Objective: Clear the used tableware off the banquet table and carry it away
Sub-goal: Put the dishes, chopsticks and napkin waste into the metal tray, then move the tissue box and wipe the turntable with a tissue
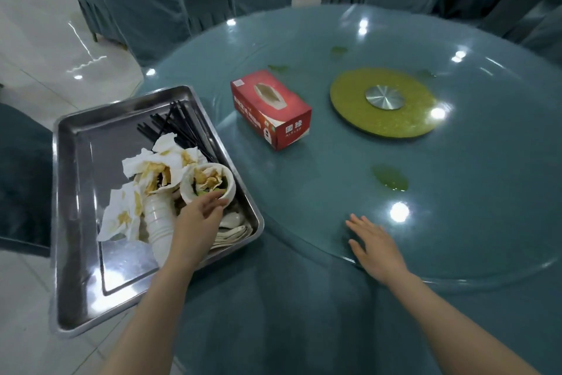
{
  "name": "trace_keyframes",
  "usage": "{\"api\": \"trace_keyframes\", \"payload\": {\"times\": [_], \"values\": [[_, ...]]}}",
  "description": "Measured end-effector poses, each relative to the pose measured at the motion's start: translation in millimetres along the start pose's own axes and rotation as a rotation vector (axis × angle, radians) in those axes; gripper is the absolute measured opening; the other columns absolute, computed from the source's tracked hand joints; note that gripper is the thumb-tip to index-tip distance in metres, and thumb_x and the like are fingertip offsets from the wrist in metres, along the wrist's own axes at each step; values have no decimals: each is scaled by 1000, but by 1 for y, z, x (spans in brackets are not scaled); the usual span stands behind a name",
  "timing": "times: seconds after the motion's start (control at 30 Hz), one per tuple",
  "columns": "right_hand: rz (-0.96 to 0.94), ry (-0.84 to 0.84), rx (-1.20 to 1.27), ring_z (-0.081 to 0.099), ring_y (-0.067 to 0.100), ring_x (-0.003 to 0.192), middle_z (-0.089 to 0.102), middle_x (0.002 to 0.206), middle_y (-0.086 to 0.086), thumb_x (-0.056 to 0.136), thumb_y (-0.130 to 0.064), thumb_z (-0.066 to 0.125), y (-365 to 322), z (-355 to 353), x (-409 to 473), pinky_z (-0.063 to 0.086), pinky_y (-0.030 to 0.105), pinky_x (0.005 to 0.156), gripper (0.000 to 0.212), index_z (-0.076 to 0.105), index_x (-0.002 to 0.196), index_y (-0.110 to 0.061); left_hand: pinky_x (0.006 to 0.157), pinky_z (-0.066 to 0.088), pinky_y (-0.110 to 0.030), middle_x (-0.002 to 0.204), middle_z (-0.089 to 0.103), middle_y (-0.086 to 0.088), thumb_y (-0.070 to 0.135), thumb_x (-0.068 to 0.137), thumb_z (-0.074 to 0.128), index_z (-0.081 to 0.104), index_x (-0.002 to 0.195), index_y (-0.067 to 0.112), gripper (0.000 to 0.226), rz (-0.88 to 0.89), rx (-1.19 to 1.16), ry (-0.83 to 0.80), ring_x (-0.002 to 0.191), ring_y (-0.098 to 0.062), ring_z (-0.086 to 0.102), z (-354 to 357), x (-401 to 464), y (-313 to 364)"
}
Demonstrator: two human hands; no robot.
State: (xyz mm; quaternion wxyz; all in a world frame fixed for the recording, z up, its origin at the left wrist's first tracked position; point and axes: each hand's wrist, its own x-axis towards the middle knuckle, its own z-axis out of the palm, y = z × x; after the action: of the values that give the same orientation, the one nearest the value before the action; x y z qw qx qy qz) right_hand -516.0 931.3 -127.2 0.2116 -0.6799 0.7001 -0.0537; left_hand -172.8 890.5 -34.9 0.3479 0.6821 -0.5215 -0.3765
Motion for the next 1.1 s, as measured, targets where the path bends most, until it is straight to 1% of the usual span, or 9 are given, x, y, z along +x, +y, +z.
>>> {"api": "trace_keyframes", "payload": {"times": [0.1, 0.23, 0.37, 0.47, 0.63, 0.73, 0.87, 0.97, 1.1], "values": [[68, 51, 3, 20, 12, 145, 27, 155, -8, 98, -30, 46, 18, -4, -15, 12, 34, 119, 46, 41, 143, -21, 74, 47, -19, 98, 67, 19, 8, 93, 52, 61, 122, 23, 35, 38, 12, -39, 92, 0, 62, 16, -3, 12], [180, 125, 27, 25, 18, 143, 32, 154, -2, 93, -39, 54, 35, -6, -31, 20, 32, 117, 52, 43, 140, -21, 75, 51, -34, 106, 69, 10, 6, 93, 51, 61, 121, 19, 32, 71, 18, -98, 94, -31, 64, 40, -4, 24], [312, 130, 48, 20, 23, 143, 28, 154, 2, 88, -52, 57, 46, -11, -39, 21, 35, 117, 67, 33, 145, -25, 91, 49, -34, 105, 68, 8, 6, 92, 53, 59, 121, 19, 32, 128, 50, -150, 104, -13, 63, 62, 2, 33], [393, 188, 112, 30, 25, 136, 38, 146, 7, 88, -43, 60, 48, -21, -32, 28, 33, 112, 60, 40, 140, -20, 97, 47, -40, 115, 67, 3, 10, 91, 56, 57, 126, 18, 36, 141, 121, -214, 109, -15, 61, 79, 11, 33], [264, 296, 239, 40, 23, 126, 48, 133, 2, 88, -30, 62, 27, -52, 2, 32, 30, 104, 45, 51, 130, -18, 110, 36, -42, 145, 45, -6, 21, 87, 67, 36, 144, 14, 65, 107, 218, -262, 132, -21, 44, 109, 30, 38], [185, 349, 302, 39, 21, 127, 47, 134, 0, 88, -29, 62, 18, -70, 22, 32, 30, 106, 39, 56, 125, -20, 112, 32, -43, 148, 40, -10, 23, 83, 72, 30, 147, 11, 78, 190, 265, -199, 136, -24, 37, 121, 46, 52], [89, 364, 268, 21, 25, 142, 34, 148, 7, 89, -30, 59, 9, -85, 40, 24, 35, 112, 34, 58, 122, -21, 114, 27, -44, 150, 34, -16, 29, 81, 74, 30, 146, 6, 82, 321, 383, -135, 140, -29, 29, 136, 73, 72], [-19, 243, 109, 2, 26, 147, 18, 158, 4, 89, -38, 57, 3, -84, 47, 13, 39, 118, 49, 46, 135, -24, 116, 22, -47, 154, 27, -17, 40, 81, 71, 28, 148, 9, 86, 336, 492, -165, 143, -31, 22, 152, 92, 81], [1, 226, 73, 17, 27, 138, 37, 148, 0, 91, -50, 47, 6, -84, 48, 18, 38, 115, 45, 50, 131, -29, 119, 9, -46, 161, -3, -14, 66, 77, 61, 10, 153, 16, 105, 276, 705, -249, 148, -30, -1, 180, 99, 79]]}}
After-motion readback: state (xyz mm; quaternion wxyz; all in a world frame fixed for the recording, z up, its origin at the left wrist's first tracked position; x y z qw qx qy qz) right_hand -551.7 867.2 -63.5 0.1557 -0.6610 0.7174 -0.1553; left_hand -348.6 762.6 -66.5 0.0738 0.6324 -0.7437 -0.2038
